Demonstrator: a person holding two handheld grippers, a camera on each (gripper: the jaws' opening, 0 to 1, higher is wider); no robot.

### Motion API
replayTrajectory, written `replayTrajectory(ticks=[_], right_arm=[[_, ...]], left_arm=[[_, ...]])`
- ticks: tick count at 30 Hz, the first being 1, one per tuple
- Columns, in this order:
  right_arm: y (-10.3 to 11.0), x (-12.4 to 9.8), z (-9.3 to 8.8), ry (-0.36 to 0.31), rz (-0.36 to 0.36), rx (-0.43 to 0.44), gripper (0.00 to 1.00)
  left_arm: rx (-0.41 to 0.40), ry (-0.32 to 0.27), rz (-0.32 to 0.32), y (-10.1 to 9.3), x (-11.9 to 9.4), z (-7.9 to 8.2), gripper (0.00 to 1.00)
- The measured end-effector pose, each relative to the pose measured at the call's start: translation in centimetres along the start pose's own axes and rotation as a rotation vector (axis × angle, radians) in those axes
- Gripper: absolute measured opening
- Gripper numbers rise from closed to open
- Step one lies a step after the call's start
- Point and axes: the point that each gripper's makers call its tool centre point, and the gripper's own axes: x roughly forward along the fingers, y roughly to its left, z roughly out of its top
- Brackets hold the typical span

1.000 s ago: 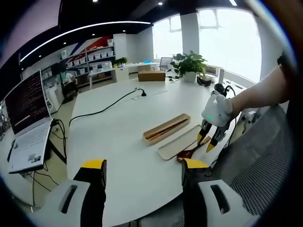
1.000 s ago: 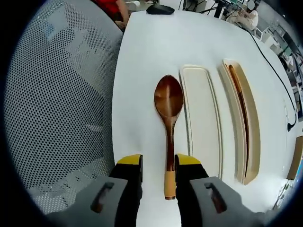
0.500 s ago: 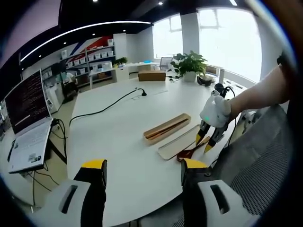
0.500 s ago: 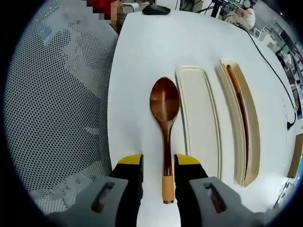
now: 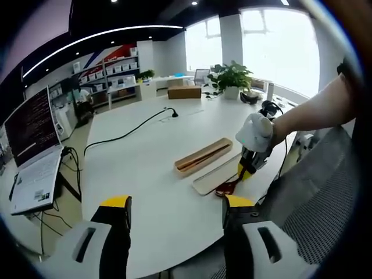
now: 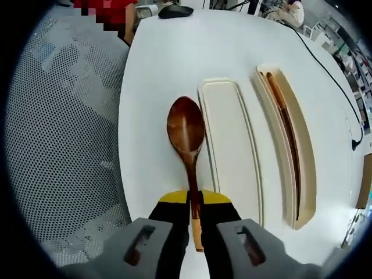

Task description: Arrange the utensils inside the cutlery case until each visible utensil rests in its matching compartment.

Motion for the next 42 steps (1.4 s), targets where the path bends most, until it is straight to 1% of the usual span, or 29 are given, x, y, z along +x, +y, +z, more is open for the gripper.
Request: replayTrajectory(ticks=[3, 5, 9, 16, 21, 28, 31, 35, 42], right_arm=[[0.0, 0.0, 0.0, 0.029, 0.000, -0.034, 0.01], [0.0, 0.0, 0.0, 0.030, 0.004, -0.040, 0.01], [-0.1, -0.1, -0.1, 0.017, 0.023, -0.014, 0.00], [0.3, -0.3, -0.1, 0.004, 0.046, -0.032, 0.00], [0.1, -1.5, 0.4, -0.025, 0.037, -0.039, 0.00], [-1.1, -3.1, 0.9, -0.051, 0.005, -0.048, 0.00], [-1.9, -3.6, 0.9, -0.059, -0.009, -0.043, 0.00], [-3.1, -4.2, 0.6, -0.066, -0.030, -0.011, 0.00], [-4.4, -5.1, 0.6, -0.061, -0.057, -0.025, 0.00]], left_arm=[[0.000, 0.001, -0.004, -0.1, 0.0, 0.0, 0.65], [0.003, 0.003, -0.007, -0.1, 0.1, 0.0, 0.65], [0.003, 0.003, -0.008, -0.1, 0.0, 0.0, 0.65], [-0.002, -0.001, -0.004, 0.1, 0.0, 0.0, 0.65], [-0.004, -0.001, -0.002, 0.1, 0.0, 0.0, 0.65], [0.000, 0.004, -0.004, 0.0, 0.0, -0.1, 0.65], [0.001, 0.006, -0.006, 0.0, 0.0, -0.1, 0.65], [-0.001, 0.004, 0.003, 0.2, 0.0, -0.1, 0.65], [-0.002, 0.004, 0.003, 0.2, 0.0, -0.1, 0.65]])
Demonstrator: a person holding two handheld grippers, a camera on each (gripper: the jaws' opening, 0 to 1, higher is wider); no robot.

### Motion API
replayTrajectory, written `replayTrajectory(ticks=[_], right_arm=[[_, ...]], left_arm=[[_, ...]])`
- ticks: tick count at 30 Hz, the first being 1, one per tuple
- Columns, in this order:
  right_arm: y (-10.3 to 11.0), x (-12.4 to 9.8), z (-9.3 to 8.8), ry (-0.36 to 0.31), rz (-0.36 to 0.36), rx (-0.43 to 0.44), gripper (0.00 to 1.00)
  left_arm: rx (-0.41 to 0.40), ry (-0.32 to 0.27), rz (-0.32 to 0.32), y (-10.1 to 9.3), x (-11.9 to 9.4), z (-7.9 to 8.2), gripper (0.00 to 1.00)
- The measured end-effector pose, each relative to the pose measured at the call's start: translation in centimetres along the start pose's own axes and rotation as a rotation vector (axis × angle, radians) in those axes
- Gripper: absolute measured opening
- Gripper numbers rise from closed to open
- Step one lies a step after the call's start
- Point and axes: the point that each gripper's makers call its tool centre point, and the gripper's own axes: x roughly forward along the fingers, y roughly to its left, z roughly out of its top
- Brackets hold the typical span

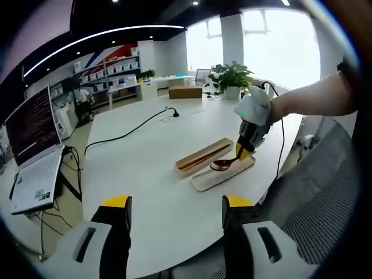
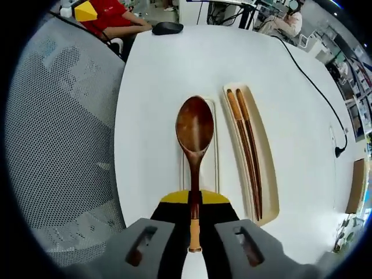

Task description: Arrange the utensils inside the cutlery case until each visible utensil rests in its matching compartment.

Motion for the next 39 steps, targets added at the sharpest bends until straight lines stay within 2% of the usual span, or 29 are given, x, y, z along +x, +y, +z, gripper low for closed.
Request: replayTrajectory(ticks=[13, 26, 39], right_arm=[[-3.0, -0.6, 0.1, 0.001, -0.057, -0.010, 0.00], [-6.0, -0.7, 1.8, 0.006, -0.083, -0.043, 0.00], [-7.8, 1.6, 2.6, 0.046, -0.061, -0.092, 0.00]], left_arm=[[-0.007, -0.001, 0.002, 0.1, 0.0, 0.0, 0.65], [-0.006, 0.007, -0.001, 0.1, 0.1, -0.2, 0.65], [-0.003, 0.024, -0.009, -0.1, 0.3, -0.4, 0.65]])
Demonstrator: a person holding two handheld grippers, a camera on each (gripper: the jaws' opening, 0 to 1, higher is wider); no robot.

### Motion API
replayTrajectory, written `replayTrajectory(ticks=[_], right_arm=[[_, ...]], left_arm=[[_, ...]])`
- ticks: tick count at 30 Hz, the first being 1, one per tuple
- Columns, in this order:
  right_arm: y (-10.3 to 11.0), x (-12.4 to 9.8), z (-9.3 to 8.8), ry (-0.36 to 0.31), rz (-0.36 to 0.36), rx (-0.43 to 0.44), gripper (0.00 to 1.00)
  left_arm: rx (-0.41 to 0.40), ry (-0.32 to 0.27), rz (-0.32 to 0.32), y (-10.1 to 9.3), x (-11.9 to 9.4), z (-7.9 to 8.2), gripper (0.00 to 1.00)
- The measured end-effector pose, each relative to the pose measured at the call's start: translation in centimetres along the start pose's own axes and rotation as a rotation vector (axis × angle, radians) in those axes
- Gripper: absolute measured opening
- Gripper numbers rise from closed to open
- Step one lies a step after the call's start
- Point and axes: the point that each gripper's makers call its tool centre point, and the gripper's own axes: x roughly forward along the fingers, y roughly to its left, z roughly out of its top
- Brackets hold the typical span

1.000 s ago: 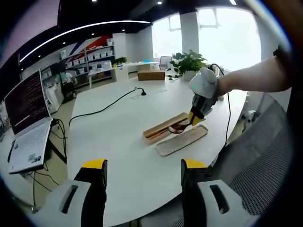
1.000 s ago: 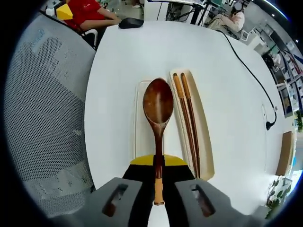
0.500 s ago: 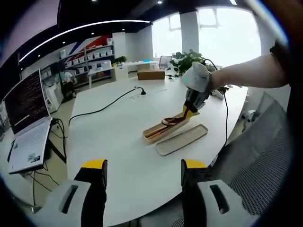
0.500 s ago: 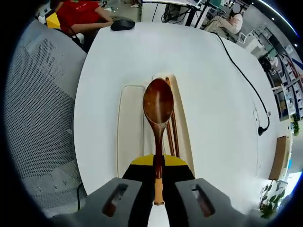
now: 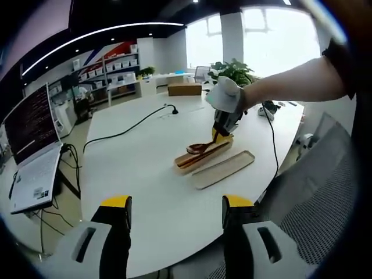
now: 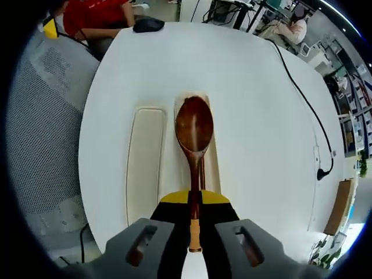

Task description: Arrange the utensils inside the cutlery case until each visible utensil rests in its matching compartment.

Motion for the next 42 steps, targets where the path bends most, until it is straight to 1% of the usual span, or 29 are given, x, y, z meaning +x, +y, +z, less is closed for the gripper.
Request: replayTrajectory(ticks=[4, 12, 15, 21, 23, 26, 33, 36, 38, 40, 42], right_arm=[[-0.2, 0.6, -0.1, 0.009, 0.009, -0.006, 0.00], [-0.3, 1.7, 0.3, -0.001, 0.014, -0.006, 0.00], [-0.3, 2.0, 0.4, -0.002, 0.018, -0.010, 0.00], [-0.1, 2.6, 0.5, 0.002, 0.030, -0.006, 0.00], [-0.2, 2.8, 0.4, -0.002, 0.023, 0.014, 0.01], [-0.4, 3.0, 0.3, 0.002, -0.004, 0.007, 0.01], [-0.4, 3.3, -0.1, 0.003, 0.004, 0.016, 0.01], [-0.4, 3.3, -0.2, 0.005, 0.003, 0.005, 0.02], [-0.4, 3.4, -0.2, -0.003, 0.009, 0.021, 0.02], [-0.6, 3.3, 0.0, -0.015, -0.002, 0.026, 0.02], [-0.3, 3.1, 0.2, -0.038, 0.027, 0.070, 0.03]], left_arm=[[-0.003, 0.008, -0.002, 0.0, 0.1, -0.1, 0.65], [-0.001, 0.019, -0.006, -0.1, 0.3, -0.2, 0.65], [-0.018, 0.025, -0.014, -0.1, 0.3, -0.4, 0.65], [-0.027, 0.027, -0.006, 0.1, 0.3, -0.6, 0.65], [-0.022, 0.030, -0.006, 0.1, 0.3, -0.6, 0.65], [-0.025, 0.029, -0.004, 0.2, 0.3, -0.6, 0.65], [-0.029, 0.037, -0.009, 0.2, 0.3, -0.8, 0.65], [-0.031, 0.037, -0.008, 0.2, 0.3, -0.8, 0.65], [-0.037, 0.039, -0.008, 0.2, 0.3, -0.9, 0.65], [-0.037, 0.039, -0.007, 0.3, 0.3, -0.9, 0.65], [-0.036, 0.044, -0.007, 0.3, 0.3, -1.0, 0.65]])
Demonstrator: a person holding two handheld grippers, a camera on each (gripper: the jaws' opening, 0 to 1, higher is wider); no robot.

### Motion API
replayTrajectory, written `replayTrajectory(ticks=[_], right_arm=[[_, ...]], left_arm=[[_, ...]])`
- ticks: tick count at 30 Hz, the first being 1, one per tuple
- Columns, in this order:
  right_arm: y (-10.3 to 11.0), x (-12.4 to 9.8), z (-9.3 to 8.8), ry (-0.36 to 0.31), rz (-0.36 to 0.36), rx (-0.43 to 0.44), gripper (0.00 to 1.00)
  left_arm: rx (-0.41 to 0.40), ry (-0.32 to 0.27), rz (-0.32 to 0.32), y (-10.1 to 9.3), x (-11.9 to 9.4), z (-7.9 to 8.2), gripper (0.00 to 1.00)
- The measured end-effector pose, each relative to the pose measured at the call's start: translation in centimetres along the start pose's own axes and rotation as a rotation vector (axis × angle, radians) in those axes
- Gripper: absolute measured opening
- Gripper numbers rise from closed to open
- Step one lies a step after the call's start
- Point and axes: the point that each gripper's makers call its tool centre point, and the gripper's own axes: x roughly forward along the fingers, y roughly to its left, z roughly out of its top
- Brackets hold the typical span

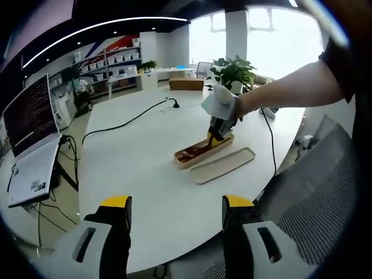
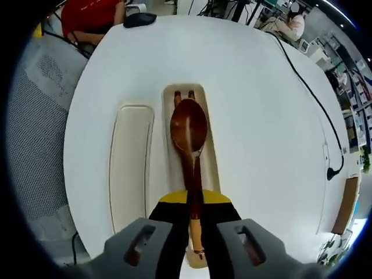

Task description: Arrange the utensils inside the cutlery case until each visible utensil rests in its matching compartment.

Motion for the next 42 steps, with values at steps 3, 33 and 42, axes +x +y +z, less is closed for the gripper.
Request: replayTrajectory(ticks=[3, 33, 42], right_arm=[[-0.8, -0.5, 0.2, -0.014, -0.041, 0.001, 0.09], [-1.0, -9.3, -4.8, -0.176, -0.242, 0.220, 0.25], [1.7, -10.5, -6.8, -0.175, -0.255, 0.274, 0.26]], left_arm=[[0.004, 0.001, 0.002, 0.0, 0.0, 0.0, 0.65], [0.023, 0.013, 0.020, 0.2, -0.1, -0.2, 0.65], [0.037, 0.022, 0.018, -0.1, -0.2, -0.3, 0.65]])
